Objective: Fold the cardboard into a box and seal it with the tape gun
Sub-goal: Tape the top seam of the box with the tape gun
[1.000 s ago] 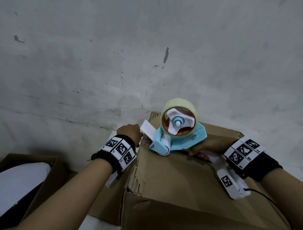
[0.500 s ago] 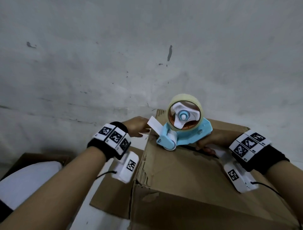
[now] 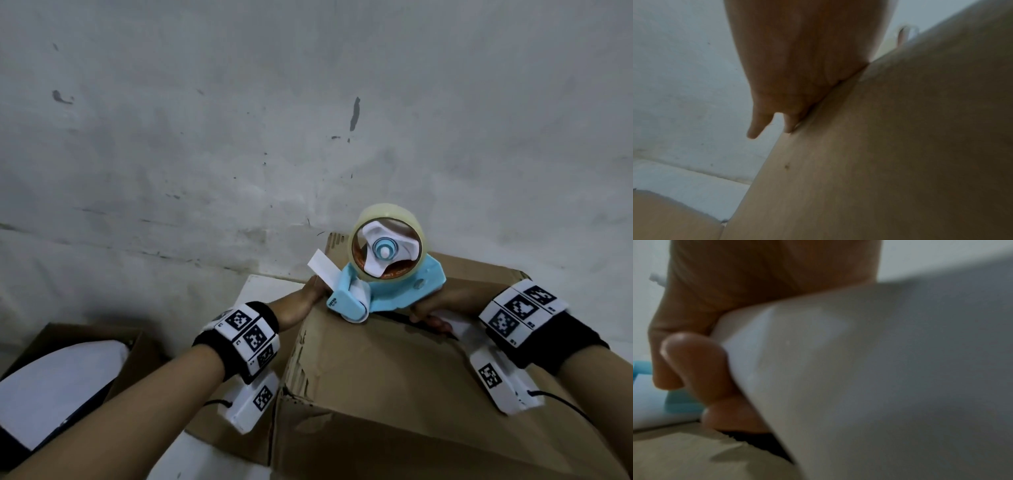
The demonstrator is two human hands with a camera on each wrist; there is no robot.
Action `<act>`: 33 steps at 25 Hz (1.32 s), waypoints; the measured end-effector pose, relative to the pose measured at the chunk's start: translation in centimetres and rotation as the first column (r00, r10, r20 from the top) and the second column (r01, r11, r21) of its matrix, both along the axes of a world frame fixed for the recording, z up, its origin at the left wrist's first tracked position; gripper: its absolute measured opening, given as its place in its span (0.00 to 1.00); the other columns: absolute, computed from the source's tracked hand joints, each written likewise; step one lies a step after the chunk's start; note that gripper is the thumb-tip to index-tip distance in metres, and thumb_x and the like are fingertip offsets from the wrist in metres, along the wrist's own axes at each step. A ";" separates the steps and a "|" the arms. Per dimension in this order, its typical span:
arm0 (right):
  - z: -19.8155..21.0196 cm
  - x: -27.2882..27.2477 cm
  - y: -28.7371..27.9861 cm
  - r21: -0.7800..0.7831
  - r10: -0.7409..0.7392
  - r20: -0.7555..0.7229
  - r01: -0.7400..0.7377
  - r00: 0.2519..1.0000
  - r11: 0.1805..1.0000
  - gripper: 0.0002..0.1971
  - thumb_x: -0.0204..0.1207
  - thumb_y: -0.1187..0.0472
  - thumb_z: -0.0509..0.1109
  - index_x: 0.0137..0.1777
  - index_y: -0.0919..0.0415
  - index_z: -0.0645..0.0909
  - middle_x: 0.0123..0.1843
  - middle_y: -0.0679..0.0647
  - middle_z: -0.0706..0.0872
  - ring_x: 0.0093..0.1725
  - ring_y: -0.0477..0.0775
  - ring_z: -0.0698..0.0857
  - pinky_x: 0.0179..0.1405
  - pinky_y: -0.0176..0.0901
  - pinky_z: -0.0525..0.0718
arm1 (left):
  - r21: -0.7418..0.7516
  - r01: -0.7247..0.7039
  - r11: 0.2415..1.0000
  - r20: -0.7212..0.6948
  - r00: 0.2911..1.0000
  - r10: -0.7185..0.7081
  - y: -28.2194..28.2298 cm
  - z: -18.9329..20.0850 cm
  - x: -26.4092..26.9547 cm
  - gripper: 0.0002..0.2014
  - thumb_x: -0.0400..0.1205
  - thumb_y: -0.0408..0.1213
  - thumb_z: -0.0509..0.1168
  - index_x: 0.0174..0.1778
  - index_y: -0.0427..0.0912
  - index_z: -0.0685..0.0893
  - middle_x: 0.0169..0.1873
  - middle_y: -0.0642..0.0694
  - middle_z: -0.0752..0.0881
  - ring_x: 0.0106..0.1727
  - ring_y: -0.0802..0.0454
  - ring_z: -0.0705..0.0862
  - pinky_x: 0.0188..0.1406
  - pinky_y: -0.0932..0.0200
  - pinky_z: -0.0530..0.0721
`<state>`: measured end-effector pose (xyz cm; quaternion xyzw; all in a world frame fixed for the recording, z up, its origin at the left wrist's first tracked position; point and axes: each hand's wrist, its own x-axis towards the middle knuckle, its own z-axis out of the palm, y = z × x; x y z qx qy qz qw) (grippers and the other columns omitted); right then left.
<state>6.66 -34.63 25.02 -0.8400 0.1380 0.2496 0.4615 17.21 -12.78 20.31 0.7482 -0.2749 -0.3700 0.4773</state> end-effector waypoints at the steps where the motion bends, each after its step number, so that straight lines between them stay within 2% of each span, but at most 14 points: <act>1: 0.0 0.0 0.0 0.000 0.003 0.001 -0.003 1.000 1.000 0.18 0.66 0.66 0.68 0.15 0.57 0.73 0.15 0.50 0.74 0.14 0.45 0.70 0.22 0.37 0.68 | -0.037 -0.015 0.999 0.021 1.000 0.016 -0.3 -0.3 0.5 0.23 0.88 0.46 0.43 0.78 0.43 0.63 0.74 0.45 0.71 0.74 0.48 0.71 0.74 0.55 0.67; 4: 0.1 -0.1 0.1 -0.002 -0.007 0.033 0.007 0.999 1.000 0.14 0.64 0.66 0.68 0.18 0.61 0.72 0.14 0.51 0.74 0.14 0.45 0.70 0.18 0.34 0.70 | -0.071 -0.110 0.991 0.038 0.993 0.113 -1.7 -0.3 1.5 0.17 0.87 0.31 0.47 0.70 0.33 0.71 0.70 0.35 0.75 0.67 0.43 0.76 0.70 0.53 0.72; 6: 0.2 -0.2 0.2 0.013 -0.002 0.039 0.001 0.999 1.000 0.13 0.62 0.65 0.67 0.18 0.61 0.72 0.14 0.50 0.74 0.14 0.45 0.70 0.18 0.32 0.70 | -0.102 -0.065 0.993 0.088 0.993 0.075 -2.2 -0.5 1.5 0.16 0.87 0.30 0.47 0.68 0.29 0.72 0.67 0.36 0.77 0.62 0.45 0.78 0.63 0.60 0.74; 8: 0.3 -0.3 0.3 -0.005 0.035 0.055 -0.035 0.998 0.999 0.17 0.64 0.66 0.68 0.15 0.55 0.75 0.14 0.49 0.74 0.14 0.45 0.70 0.21 0.36 0.70 | -0.097 -0.031 0.995 0.135 0.990 0.044 -2.3 -0.9 1.5 0.15 0.87 0.31 0.47 0.65 0.33 0.73 0.59 0.42 0.78 0.49 0.58 0.79 0.50 0.71 0.77; 10: 0.6 -0.5 0.4 -0.035 0.087 0.069 -0.084 0.994 0.996 0.25 0.71 0.70 0.68 0.12 0.53 0.75 0.14 0.47 0.75 0.15 0.45 0.71 0.26 0.43 0.70 | -0.076 -0.060 0.995 0.153 0.986 0.071 -2.1 -1.1 1.7 0.12 0.87 0.33 0.47 0.56 0.42 0.75 0.52 0.48 0.77 0.43 0.66 0.75 0.41 0.79 0.75; 12: 1.1 -0.8 0.3 -0.062 0.092 0.108 -0.086 0.990 0.994 0.27 0.72 0.72 0.67 0.12 0.53 0.74 0.14 0.47 0.75 0.17 0.47 0.71 0.29 0.46 0.70 | -0.063 -0.095 0.993 0.156 0.982 0.104 -2.2 -1.0 2.0 0.11 0.87 0.34 0.46 0.51 0.49 0.74 0.52 0.50 0.79 0.49 0.60 0.78 0.49 0.77 0.77; 14: 1.6 -1.4 -0.2 -0.046 0.060 0.154 -0.053 0.986 0.998 0.24 0.70 0.71 0.68 0.13 0.55 0.72 0.14 0.49 0.75 0.17 0.48 0.71 0.28 0.42 0.73 | -0.026 -0.073 0.997 0.204 0.976 0.077 -2.5 -0.8 2.0 0.13 0.87 0.36 0.46 0.63 0.49 0.72 0.60 0.49 0.77 0.65 0.50 0.75 0.68 0.63 0.71; 16: 1.8 -2.1 -0.3 0.001 0.033 0.169 -0.034 0.985 0.999 0.18 0.65 0.67 0.67 0.14 0.56 0.72 0.14 0.50 0.75 0.15 0.46 0.71 0.22 0.34 0.73 | 0.044 -0.053 0.998 0.261 0.964 0.040 -2.5 -0.4 1.6 0.19 0.87 0.38 0.46 0.74 0.42 0.66 0.64 0.48 0.74 0.72 0.49 0.71 0.72 0.57 0.65; 18: 2.0 -2.8 -0.6 0.002 0.040 0.175 -0.041 0.984 0.999 0.17 0.63 0.65 0.66 0.14 0.55 0.73 0.14 0.50 0.74 0.15 0.46 0.71 0.20 0.34 0.72 | 0.066 -0.045 0.997 0.275 0.961 0.025 -2.8 -0.4 1.5 0.21 0.87 0.40 0.46 0.77 0.39 0.63 0.73 0.43 0.71 0.76 0.45 0.68 0.74 0.55 0.64; 22: 3.2 -5.4 -2.7 0.009 -0.043 0.203 0.042 0.978 0.999 0.23 0.64 0.74 0.64 0.11 0.55 0.74 0.13 0.50 0.72 0.14 0.45 0.68 0.16 0.34 0.66 | 0.145 -0.066 0.987 0.321 0.947 0.016 -3.0 -0.4 2.0 0.25 0.87 0.45 0.46 0.81 0.43 0.54 0.78 0.43 0.65 0.77 0.45 0.67 0.73 0.60 0.63; 26: 3.8 -11.1 -8.3 0.047 -0.303 0.254 0.301 0.919 0.953 0.32 0.73 0.85 0.57 0.11 0.59 0.74 0.12 0.55 0.70 0.11 0.47 0.67 0.13 0.35 0.66 | 0.170 -0.063 0.983 0.337 0.942 0.003 -3.6 -0.7 2.0 0.25 0.87 0.43 0.45 0.81 0.41 0.52 0.79 0.42 0.64 0.78 0.46 0.65 0.69 0.64 0.63; 28: 2.8 -12.7 -9.7 0.010 -0.359 0.245 0.368 0.901 0.930 0.24 0.72 0.84 0.63 0.17 0.64 0.75 0.13 0.55 0.71 0.12 0.47 0.68 0.14 0.34 0.68 | 0.184 -0.072 0.980 0.373 0.928 -0.002 -4.0 -0.8 1.9 0.26 0.87 0.44 0.45 0.81 0.41 0.52 0.80 0.41 0.62 0.79 0.45 0.63 0.74 0.59 0.61; 30: 1.6 -12.8 -9.5 -0.031 -0.356 0.271 0.378 0.894 0.925 0.12 0.64 0.80 0.68 0.26 0.67 0.73 0.13 0.54 0.71 0.13 0.47 0.68 0.13 0.34 0.67 | 0.207 -0.093 0.974 0.422 0.907 -0.003 -4.0 -0.7 1.6 0.25 0.87 0.47 0.45 0.80 0.44 0.55 0.78 0.40 0.66 0.77 0.43 0.67 0.73 0.56 0.63; 33: 0.8 -12.1 -9.1 0.046 -0.391 0.282 0.395 0.876 0.918 0.06 0.54 0.74 0.63 0.26 0.66 0.69 0.11 0.53 0.67 0.09 0.46 0.63 0.12 0.29 0.62 | 0.373 -0.173 0.912 0.532 0.845 -0.057 -3.9 -0.2 1.2 0.27 0.85 0.54 0.44 0.80 0.51 0.54 0.76 0.40 0.70 0.75 0.40 0.69 0.79 0.45 0.57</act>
